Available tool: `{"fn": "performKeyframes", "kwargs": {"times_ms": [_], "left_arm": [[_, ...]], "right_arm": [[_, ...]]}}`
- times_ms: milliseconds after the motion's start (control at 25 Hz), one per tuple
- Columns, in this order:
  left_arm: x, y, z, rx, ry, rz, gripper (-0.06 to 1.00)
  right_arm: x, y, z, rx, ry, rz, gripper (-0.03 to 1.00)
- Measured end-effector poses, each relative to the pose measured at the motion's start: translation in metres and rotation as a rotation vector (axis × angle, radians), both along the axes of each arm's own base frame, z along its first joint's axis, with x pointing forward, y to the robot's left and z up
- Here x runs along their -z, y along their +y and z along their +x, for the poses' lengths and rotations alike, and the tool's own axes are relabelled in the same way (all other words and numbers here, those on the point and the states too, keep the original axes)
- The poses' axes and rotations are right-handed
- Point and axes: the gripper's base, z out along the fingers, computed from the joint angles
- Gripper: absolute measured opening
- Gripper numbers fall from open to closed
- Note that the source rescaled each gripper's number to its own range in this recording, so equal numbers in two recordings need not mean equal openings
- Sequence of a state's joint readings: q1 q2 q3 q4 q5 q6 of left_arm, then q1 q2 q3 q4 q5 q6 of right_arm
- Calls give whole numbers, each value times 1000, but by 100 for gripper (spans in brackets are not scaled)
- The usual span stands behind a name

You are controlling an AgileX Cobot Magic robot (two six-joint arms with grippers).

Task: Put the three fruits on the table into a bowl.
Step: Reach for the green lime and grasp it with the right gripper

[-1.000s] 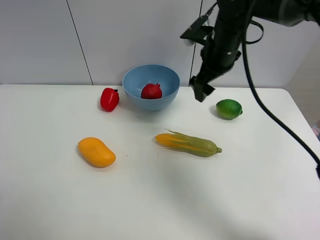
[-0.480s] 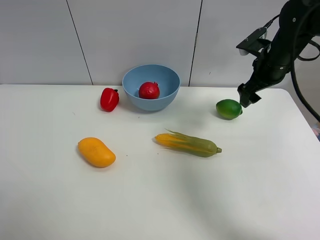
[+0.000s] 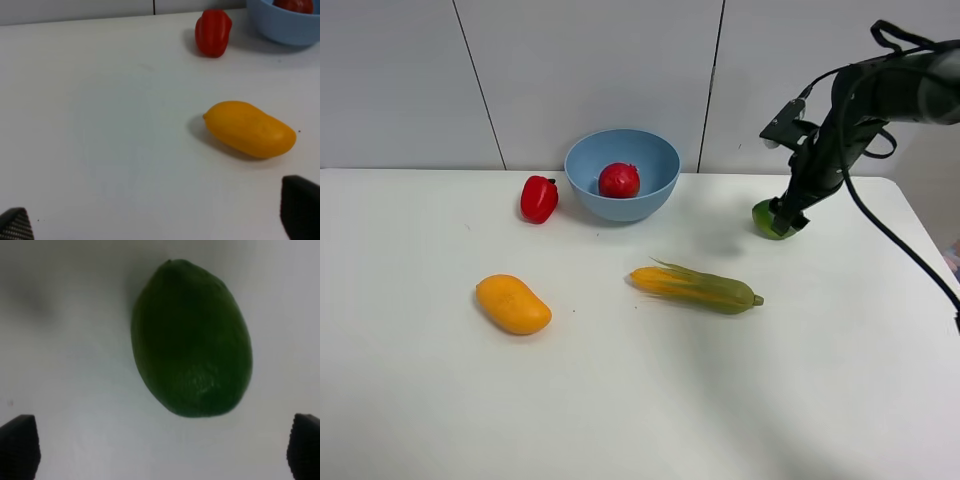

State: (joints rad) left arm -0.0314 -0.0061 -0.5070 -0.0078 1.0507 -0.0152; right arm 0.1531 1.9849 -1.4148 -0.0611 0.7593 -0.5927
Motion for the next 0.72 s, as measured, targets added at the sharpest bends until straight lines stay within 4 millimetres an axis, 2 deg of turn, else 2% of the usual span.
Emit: {"fn": "performKeyframes", "kwargs": {"times_ms": [160,400,560,720], "left_arm": [[0,0,0,0,0,0,100],[0,0,0,0,0,1,100],[0,0,0,0,0,1,100],[0,0,0,0,0,1,100]], "right_arm": [[15,-5,7,3,-9,18,100],[15,-22,14,18,-53,27,100],[18,-21,17,11,-80,59,100],[38,-18,20,14,-46,90,100]]}}
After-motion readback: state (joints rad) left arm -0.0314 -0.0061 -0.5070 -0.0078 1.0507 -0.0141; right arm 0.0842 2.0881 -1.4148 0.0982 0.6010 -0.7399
